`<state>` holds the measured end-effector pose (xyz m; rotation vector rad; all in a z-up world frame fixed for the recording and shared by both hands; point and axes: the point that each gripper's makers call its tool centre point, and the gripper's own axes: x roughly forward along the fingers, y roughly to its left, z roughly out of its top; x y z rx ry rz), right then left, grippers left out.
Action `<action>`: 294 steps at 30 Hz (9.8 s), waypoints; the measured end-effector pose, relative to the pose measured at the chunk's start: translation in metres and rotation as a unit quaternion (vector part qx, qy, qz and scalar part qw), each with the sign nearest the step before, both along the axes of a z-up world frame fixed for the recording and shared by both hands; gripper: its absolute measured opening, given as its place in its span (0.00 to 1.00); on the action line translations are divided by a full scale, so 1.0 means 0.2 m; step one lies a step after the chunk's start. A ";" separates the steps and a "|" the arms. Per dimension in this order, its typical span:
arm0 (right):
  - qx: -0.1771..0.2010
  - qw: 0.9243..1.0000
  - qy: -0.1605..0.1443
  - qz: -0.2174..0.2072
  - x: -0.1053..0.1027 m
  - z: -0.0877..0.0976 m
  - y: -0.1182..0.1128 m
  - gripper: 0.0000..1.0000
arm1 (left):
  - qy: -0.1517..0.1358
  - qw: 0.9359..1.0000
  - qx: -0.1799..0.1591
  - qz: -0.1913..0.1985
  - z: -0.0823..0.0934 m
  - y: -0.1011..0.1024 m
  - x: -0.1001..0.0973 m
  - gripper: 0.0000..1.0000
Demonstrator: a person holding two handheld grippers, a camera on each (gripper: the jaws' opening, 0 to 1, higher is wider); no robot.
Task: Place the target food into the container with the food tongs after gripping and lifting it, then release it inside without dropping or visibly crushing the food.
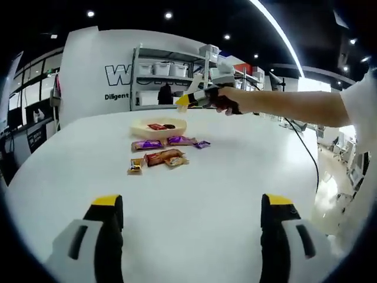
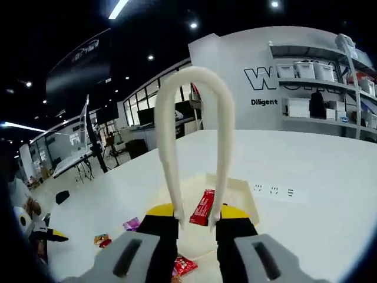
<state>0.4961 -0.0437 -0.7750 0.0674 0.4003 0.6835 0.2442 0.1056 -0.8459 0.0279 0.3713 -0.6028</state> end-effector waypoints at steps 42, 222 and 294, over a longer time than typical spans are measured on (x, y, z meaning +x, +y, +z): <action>-0.017 0.988 0.080 0.128 -0.56 -0.34 -0.06 0.17 | -0.022 0.999 -0.015 0.024 0.13 -0.01 -0.19 0.95; -0.056 0.984 0.001 0.169 -0.29 -0.32 0.21 0.16 | -0.015 0.998 -0.017 0.063 0.11 0.19 -0.18 0.91; 0.016 0.997 -0.005 0.070 -0.31 0.03 0.07 0.13 | -0.027 0.999 -0.023 0.038 0.15 0.12 -0.22 0.91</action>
